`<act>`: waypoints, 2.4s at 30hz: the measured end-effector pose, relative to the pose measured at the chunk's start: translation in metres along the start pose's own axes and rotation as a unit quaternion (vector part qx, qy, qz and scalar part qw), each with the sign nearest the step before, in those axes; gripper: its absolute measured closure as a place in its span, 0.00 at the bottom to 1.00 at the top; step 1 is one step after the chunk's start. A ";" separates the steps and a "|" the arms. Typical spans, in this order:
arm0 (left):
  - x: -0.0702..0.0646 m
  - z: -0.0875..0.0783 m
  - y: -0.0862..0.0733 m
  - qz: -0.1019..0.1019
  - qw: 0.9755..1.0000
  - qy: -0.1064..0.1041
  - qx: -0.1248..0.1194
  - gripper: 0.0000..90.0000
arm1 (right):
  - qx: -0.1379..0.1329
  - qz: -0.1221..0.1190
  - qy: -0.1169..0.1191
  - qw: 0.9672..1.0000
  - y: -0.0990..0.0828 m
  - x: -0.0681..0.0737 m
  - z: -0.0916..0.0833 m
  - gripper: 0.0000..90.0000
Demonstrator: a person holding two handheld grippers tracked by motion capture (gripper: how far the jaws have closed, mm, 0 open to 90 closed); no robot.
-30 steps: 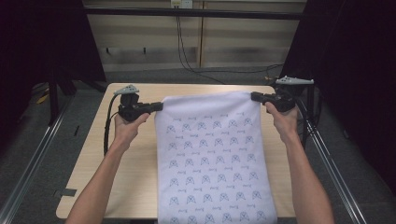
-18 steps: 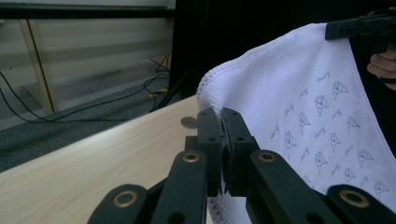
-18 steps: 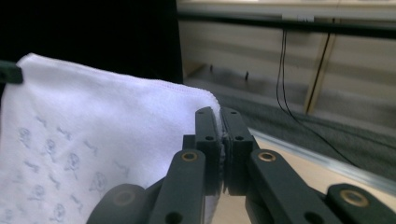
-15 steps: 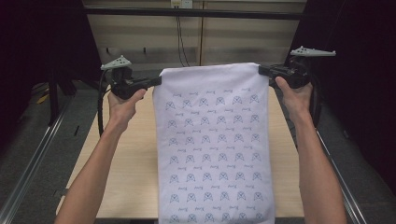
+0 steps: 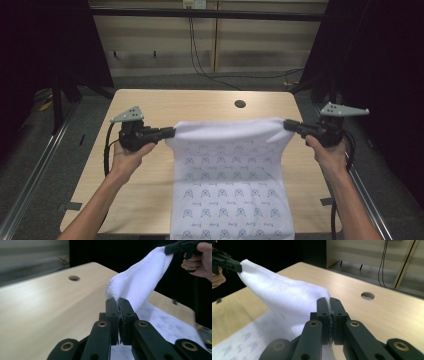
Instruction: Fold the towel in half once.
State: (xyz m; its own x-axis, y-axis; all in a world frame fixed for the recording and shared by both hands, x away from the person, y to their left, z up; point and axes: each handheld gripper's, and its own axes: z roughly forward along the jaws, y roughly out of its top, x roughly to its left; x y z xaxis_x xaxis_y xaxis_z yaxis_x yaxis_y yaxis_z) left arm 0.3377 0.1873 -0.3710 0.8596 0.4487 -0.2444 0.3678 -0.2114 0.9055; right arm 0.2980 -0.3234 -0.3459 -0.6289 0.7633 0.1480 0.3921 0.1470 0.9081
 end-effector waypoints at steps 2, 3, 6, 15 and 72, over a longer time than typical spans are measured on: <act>-0.015 -0.008 -0.011 0.002 1.000 -0.009 0.002 0.98 | 0.005 -0.003 0.008 1.000 -0.013 0.013 -0.013 0.97; -0.022 -0.011 -0.018 0.004 1.000 -0.016 0.005 0.98 | 0.012 -0.009 0.010 1.000 -0.019 0.020 -0.020 0.98; -0.040 -0.016 -0.039 -0.006 0.999 -0.030 0.026 0.98 | 0.033 -0.012 0.014 0.999 -0.040 0.039 -0.036 0.97; -0.054 0.006 -0.116 -0.051 0.987 -0.049 0.145 0.97 | 0.151 0.030 0.025 0.988 -0.133 0.066 -0.032 0.97; 0.147 0.108 -0.063 -0.084 0.979 0.153 0.107 0.98 | 0.144 0.110 -0.084 0.980 -0.076 -0.074 0.187 0.98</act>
State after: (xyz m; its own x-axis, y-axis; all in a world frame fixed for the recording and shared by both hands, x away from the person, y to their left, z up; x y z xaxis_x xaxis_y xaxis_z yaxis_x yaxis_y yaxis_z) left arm 0.4789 0.1731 -0.5013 0.6464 0.7249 -0.2380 0.5889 -0.2756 0.7598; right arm 0.4402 -0.2730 -0.4996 -0.3982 0.8857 0.2388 0.6941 0.1207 0.7097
